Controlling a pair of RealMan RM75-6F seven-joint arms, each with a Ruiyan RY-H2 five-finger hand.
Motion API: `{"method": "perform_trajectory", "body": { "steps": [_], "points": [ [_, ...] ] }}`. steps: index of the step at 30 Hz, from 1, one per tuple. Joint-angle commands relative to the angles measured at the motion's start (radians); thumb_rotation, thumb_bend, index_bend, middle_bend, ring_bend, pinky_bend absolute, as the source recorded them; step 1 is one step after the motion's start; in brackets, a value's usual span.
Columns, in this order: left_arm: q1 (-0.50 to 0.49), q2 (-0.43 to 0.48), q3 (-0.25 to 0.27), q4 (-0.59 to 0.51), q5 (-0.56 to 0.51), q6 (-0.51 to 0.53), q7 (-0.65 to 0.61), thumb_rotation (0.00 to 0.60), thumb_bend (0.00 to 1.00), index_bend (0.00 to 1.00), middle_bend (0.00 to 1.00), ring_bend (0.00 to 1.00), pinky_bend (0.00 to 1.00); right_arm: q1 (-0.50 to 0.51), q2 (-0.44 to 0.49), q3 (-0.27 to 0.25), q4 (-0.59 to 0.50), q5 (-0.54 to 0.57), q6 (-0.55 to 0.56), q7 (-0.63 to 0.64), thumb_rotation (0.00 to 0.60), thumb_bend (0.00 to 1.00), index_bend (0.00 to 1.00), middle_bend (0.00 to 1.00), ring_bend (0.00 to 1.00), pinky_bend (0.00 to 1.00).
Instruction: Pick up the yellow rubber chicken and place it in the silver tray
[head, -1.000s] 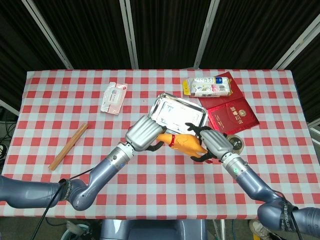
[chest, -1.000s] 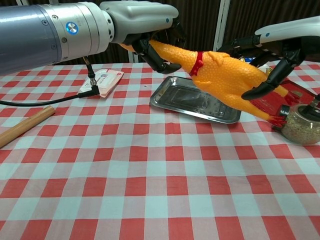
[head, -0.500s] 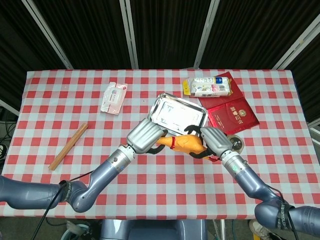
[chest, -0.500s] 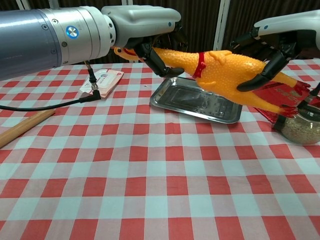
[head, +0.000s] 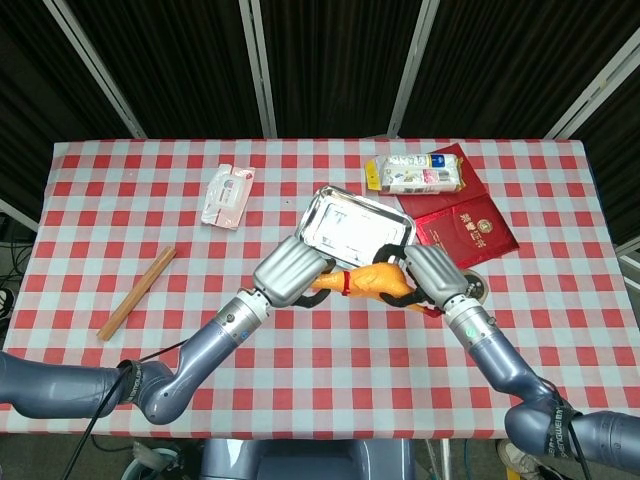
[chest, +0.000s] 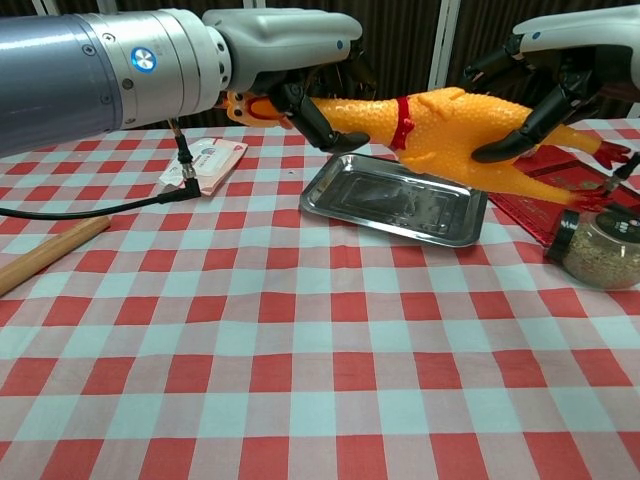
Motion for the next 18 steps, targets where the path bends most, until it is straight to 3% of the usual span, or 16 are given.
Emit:
{"method": "perform_trajectory", "body": {
  "steps": [1,3,6,8,12,14,18],
  "points": [
    [0.000,0.000,-0.001,0.000,-0.001,0.001,0.000,0.600,0.79,0.67,0.71,0.61,0.68,0.000,0.001,-0.001,0.000,0.001,0.000,-0.004,0.600,0.67,0.98,0.99,0.99,1.00],
    [0.000,-0.001,-0.001,0.002,-0.002,0.003,0.002,0.600,0.79,0.67,0.70,0.61,0.68,-0.002,0.005,-0.004,-0.004,0.001,-0.003,-0.005,0.600,0.67,0.90,0.95,0.93,0.96],
    [0.000,-0.003,-0.003,0.006,-0.002,0.008,0.004,0.600,0.79,0.67,0.70,0.61,0.68,-0.004,0.025,-0.012,-0.014,-0.006,-0.028,0.000,0.600,0.65,0.61,0.72,0.67,0.78],
    [0.000,-0.005,-0.004,0.009,-0.002,0.010,0.003,0.600,0.79,0.67,0.70,0.61,0.68,-0.005,0.041,-0.018,-0.015,-0.018,-0.046,0.003,0.600,0.53,0.36,0.52,0.45,0.59],
    [-0.001,-0.008,-0.005,0.018,0.001,0.013,0.006,0.600,0.79,0.67,0.71,0.61,0.68,-0.006,0.062,-0.028,-0.016,-0.030,-0.076,0.012,0.600,0.32,0.06,0.27,0.19,0.35],
    [-0.001,-0.011,-0.004,0.024,0.003,0.016,0.008,0.600,0.79,0.67,0.71,0.61,0.68,-0.006,0.073,-0.027,-0.017,-0.035,-0.093,0.028,0.600,0.26,0.00,0.20,0.12,0.27],
    [-0.002,-0.018,-0.002,0.034,0.005,0.019,0.016,0.600,0.79,0.67,0.71,0.61,0.68,-0.008,0.097,-0.025,-0.022,-0.055,-0.121,0.058,0.600,0.22,0.00,0.15,0.07,0.24]
  ]
}}
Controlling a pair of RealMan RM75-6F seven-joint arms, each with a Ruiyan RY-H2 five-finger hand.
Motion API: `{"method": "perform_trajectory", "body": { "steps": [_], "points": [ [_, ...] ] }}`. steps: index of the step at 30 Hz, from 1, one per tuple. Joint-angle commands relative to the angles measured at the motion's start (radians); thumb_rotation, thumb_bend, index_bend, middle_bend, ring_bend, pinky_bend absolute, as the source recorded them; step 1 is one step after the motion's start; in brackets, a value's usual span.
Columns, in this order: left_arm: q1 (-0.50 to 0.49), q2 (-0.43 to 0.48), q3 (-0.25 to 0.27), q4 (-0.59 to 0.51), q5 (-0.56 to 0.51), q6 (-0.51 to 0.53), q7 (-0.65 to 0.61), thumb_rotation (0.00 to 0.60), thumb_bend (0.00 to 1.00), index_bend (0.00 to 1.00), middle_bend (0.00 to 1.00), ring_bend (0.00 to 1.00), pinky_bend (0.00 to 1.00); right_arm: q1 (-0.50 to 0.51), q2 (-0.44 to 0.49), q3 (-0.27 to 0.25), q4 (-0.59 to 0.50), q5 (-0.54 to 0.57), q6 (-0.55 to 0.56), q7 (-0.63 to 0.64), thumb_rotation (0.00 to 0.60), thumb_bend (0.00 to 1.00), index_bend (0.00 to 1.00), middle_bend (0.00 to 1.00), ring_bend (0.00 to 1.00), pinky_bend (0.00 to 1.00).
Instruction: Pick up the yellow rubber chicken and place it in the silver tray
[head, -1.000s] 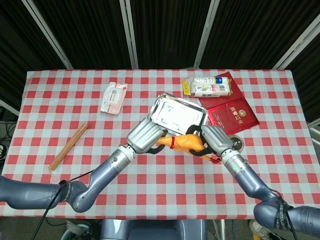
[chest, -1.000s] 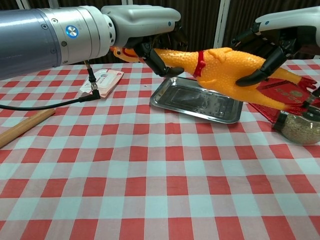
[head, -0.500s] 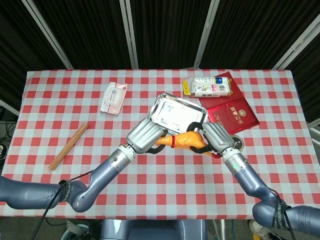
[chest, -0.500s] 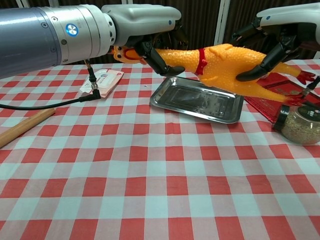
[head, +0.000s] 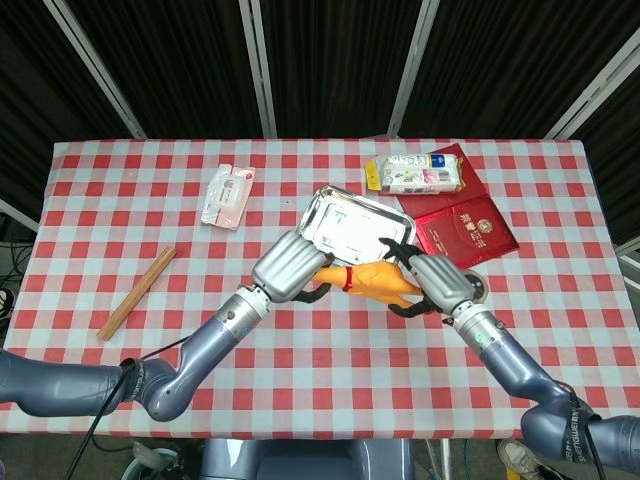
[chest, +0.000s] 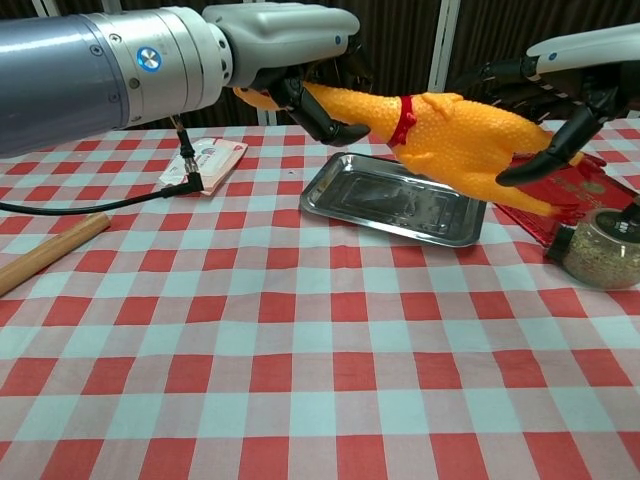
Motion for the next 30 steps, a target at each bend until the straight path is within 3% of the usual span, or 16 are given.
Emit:
{"method": "perform_trajectory", "body": {
  "steps": [1,10,13,19,23,25,30],
  "points": [
    [-0.001,-0.004,0.001,0.006,0.001,0.001,0.003,0.600,0.79,0.67,0.71,0.61,0.68,-0.003,0.015,0.001,-0.004,-0.016,-0.015,0.019,0.600,0.22,0.00,0.15,0.06,0.24],
    [0.000,-0.012,-0.002,0.011,0.006,0.001,0.000,0.600,0.79,0.67,0.71,0.61,0.68,-0.007,0.010,0.008,0.013,-0.033,-0.020,0.058,0.600,0.22,0.00,0.14,0.06,0.24],
    [0.001,-0.013,-0.002,0.008,0.008,0.001,-0.003,0.600,0.79,0.67,0.70,0.61,0.68,-0.006,0.004,0.009,0.020,-0.032,-0.020,0.062,0.600,0.22,0.05,0.17,0.12,0.25],
    [0.004,-0.008,-0.006,-0.006,0.012,-0.004,-0.017,0.600,0.79,0.66,0.71,0.61,0.68,-0.004,-0.025,0.017,0.039,-0.026,0.009,0.054,0.600,0.24,0.43,0.44,0.44,0.52],
    [0.005,-0.004,-0.006,-0.010,0.014,-0.008,-0.022,0.600,0.79,0.66,0.71,0.61,0.68,-0.012,-0.045,0.026,0.051,-0.032,0.044,0.059,0.600,0.36,0.76,0.71,0.72,0.80],
    [0.006,-0.003,-0.005,-0.012,0.015,-0.009,-0.024,0.600,0.79,0.66,0.70,0.61,0.68,-0.014,-0.050,0.028,0.056,-0.035,0.052,0.058,0.600,0.41,0.87,0.81,0.83,0.90],
    [0.007,-0.001,-0.006,-0.015,0.016,-0.012,-0.029,0.600,0.79,0.66,0.70,0.61,0.68,-0.017,-0.057,0.032,0.066,-0.041,0.068,0.052,0.600,0.51,1.00,0.97,0.97,1.00]
  ]
}}
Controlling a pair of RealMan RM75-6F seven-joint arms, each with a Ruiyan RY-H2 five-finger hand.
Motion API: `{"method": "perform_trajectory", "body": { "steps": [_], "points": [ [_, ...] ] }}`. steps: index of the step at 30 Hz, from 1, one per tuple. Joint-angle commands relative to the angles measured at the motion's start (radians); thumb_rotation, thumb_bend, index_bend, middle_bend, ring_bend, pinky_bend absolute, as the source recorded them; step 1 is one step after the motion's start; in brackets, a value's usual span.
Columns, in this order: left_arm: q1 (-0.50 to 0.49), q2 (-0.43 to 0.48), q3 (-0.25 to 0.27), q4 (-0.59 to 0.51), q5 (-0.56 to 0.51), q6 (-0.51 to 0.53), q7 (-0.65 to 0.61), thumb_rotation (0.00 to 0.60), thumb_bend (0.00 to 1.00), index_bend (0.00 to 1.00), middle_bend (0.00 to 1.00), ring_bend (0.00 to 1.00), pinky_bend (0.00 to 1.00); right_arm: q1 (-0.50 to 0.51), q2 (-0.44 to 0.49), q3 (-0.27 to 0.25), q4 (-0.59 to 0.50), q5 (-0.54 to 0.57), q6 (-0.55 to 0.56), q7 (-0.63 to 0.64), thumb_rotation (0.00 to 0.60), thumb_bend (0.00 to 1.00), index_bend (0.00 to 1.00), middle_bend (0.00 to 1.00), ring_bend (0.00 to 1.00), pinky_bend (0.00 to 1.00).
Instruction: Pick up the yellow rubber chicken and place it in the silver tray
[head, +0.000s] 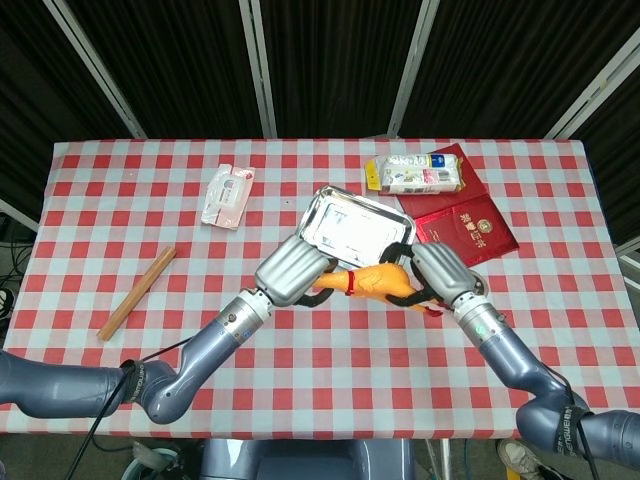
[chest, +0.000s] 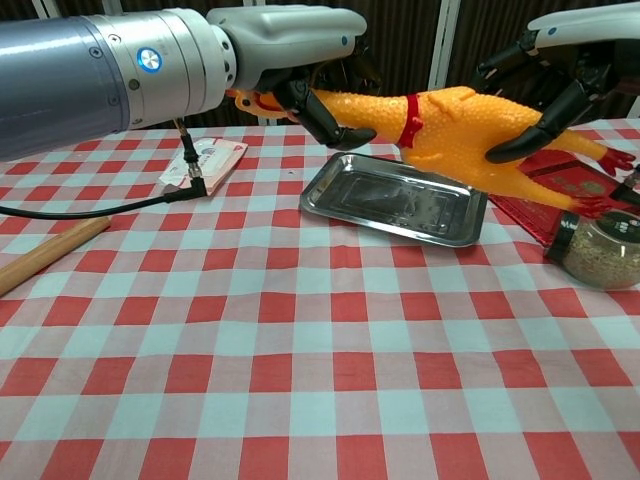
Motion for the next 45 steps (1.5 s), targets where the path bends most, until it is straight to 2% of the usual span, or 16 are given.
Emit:
{"method": "perform_trajectory", "body": {
  "steps": [1,7,13,15,17,18,20,22,23,26,29,39,45],
  "points": [
    [0.000,0.000,0.000,-0.001,0.001,0.000,0.000,0.600,0.79,0.66,0.70,0.61,0.68,-0.001,-0.003,0.000,0.005,0.002,0.005,-0.008,0.600,0.53,1.00,0.99,0.99,1.00],
    [0.000,0.001,-0.001,-0.003,0.001,0.000,0.000,0.600,0.79,0.66,0.70,0.61,0.68,-0.002,-0.005,0.001,0.006,0.014,0.010,-0.016,0.600,0.62,1.00,1.00,1.00,1.00],
    [0.001,0.000,-0.001,-0.002,0.001,0.001,-0.001,0.600,0.79,0.66,0.70,0.61,0.68,-0.006,-0.005,0.004,0.003,0.016,0.020,-0.021,0.600,0.64,0.99,1.00,0.98,1.00],
    [0.001,0.000,-0.002,-0.001,0.001,0.002,-0.002,0.600,0.79,0.66,0.70,0.61,0.68,-0.010,-0.002,0.000,-0.002,0.008,0.020,-0.021,0.600,0.63,0.87,0.92,0.87,0.94],
    [0.002,0.000,-0.002,0.001,0.004,0.003,-0.003,0.600,0.79,0.66,0.70,0.61,0.68,-0.012,0.006,-0.006,-0.006,-0.005,0.012,-0.021,0.600,0.53,0.62,0.70,0.62,0.73],
    [0.003,-0.001,-0.002,0.003,0.005,0.004,-0.005,0.600,0.79,0.66,0.70,0.61,0.68,-0.012,0.013,-0.009,-0.009,-0.014,0.001,-0.015,0.600,0.47,0.53,0.63,0.53,0.64],
    [0.005,-0.003,-0.002,0.006,0.009,0.007,-0.007,0.600,0.79,0.66,0.70,0.61,0.68,-0.013,0.028,-0.014,-0.010,-0.035,-0.018,-0.002,0.600,0.34,0.25,0.43,0.33,0.39],
    [0.006,-0.004,-0.002,0.010,0.015,0.011,-0.009,0.600,0.79,0.66,0.70,0.61,0.68,-0.015,0.043,-0.020,-0.010,-0.055,-0.037,0.010,0.600,0.26,0.07,0.29,0.18,0.24],
    [0.007,-0.005,-0.001,0.013,0.019,0.013,-0.010,0.600,0.79,0.66,0.70,0.61,0.68,-0.016,0.048,-0.022,-0.008,-0.061,-0.040,0.015,0.600,0.22,0.02,0.22,0.11,0.18],
    [0.010,-0.009,-0.001,0.019,0.026,0.017,-0.014,0.600,0.79,0.66,0.70,0.61,0.68,-0.022,0.055,-0.024,-0.009,-0.074,-0.043,0.030,0.600,0.16,0.00,0.11,0.02,0.11],
    [0.013,-0.013,0.000,0.026,0.033,0.019,-0.020,0.600,0.79,0.66,0.70,0.61,0.68,-0.028,0.060,-0.026,-0.009,-0.088,-0.042,0.041,0.600,0.14,0.00,0.06,0.00,0.08],
    [0.030,-0.025,0.008,0.044,0.064,0.026,-0.049,0.600,0.79,0.66,0.70,0.61,0.68,-0.054,0.067,-0.028,0.000,-0.111,-0.006,0.060,0.600,0.13,0.00,0.04,0.00,0.06],
    [0.068,-0.039,0.038,0.118,0.139,0.026,-0.143,0.600,0.79,0.66,0.70,0.61,0.68,-0.120,0.094,-0.026,0.038,-0.139,0.076,0.124,0.600,0.13,0.00,0.03,0.00,0.06]
  ]
}}
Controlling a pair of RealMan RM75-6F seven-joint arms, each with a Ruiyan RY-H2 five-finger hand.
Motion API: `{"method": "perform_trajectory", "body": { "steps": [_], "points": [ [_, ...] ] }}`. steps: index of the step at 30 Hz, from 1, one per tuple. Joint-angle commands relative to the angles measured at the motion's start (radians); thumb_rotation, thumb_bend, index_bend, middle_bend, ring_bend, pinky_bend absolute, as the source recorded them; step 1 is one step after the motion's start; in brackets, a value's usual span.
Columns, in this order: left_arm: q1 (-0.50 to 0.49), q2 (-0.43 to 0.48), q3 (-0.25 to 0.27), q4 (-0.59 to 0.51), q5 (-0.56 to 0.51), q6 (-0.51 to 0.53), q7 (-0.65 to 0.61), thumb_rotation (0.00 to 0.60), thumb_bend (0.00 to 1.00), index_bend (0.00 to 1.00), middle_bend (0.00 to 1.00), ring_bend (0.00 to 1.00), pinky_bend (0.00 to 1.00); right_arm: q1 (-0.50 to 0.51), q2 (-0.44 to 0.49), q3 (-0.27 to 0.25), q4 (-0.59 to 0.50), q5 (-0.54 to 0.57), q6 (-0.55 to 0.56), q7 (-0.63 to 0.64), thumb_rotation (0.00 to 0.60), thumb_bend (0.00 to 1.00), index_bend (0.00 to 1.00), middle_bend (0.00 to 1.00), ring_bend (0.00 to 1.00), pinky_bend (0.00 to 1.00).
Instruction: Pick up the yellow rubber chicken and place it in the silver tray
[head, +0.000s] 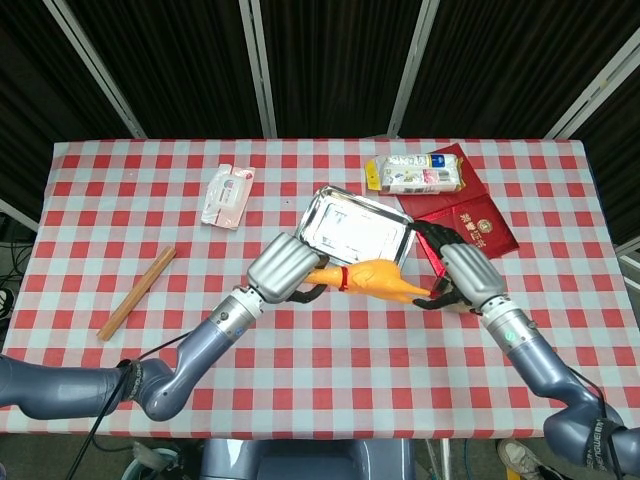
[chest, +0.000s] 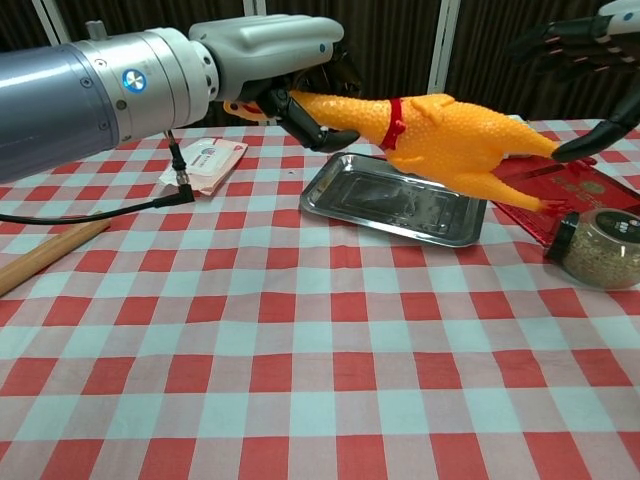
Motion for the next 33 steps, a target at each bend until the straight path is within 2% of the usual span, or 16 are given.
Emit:
{"method": "perform_trajectory", "body": {
  "steps": [1,7,14,26,29,33],
  "points": [
    [0.024,-0.014,0.019,0.055,0.053,-0.001,-0.066,0.600,0.79,0.66,0.70,0.61,0.68,-0.036,0.017,0.001,0.026,-0.027,0.034,0.047,0.600,0.13,0.00,0.03,0.00,0.06],
    [0.046,-0.058,0.025,0.168,0.119,0.010,-0.154,0.600,0.78,0.66,0.70,0.61,0.68,-0.068,0.040,-0.005,0.045,-0.062,0.052,0.105,0.600,0.13,0.00,0.03,0.00,0.06],
    [0.044,-0.147,-0.001,0.340,0.153,0.008,-0.255,0.600,0.77,0.66,0.69,0.61,0.68,-0.094,0.056,-0.022,0.053,-0.108,0.062,0.140,0.600,0.13,0.00,0.03,0.00,0.06],
    [-0.037,-0.316,-0.071,0.661,0.080,-0.130,-0.282,0.600,0.76,0.65,0.68,0.60,0.67,-0.110,0.070,-0.035,0.066,-0.157,0.058,0.189,0.600,0.13,0.00,0.03,0.00,0.06],
    [-0.068,-0.388,-0.089,0.781,0.052,-0.180,-0.292,0.600,0.76,0.65,0.68,0.60,0.67,-0.115,0.080,-0.033,0.074,-0.157,0.057,0.207,0.600,0.13,0.00,0.03,0.00,0.06],
    [-0.082,-0.427,-0.093,0.847,0.056,-0.195,-0.313,0.600,0.76,0.65,0.68,0.60,0.67,-0.118,0.085,-0.033,0.075,-0.161,0.059,0.216,0.600,0.13,0.00,0.03,0.00,0.06]
  ]
}}
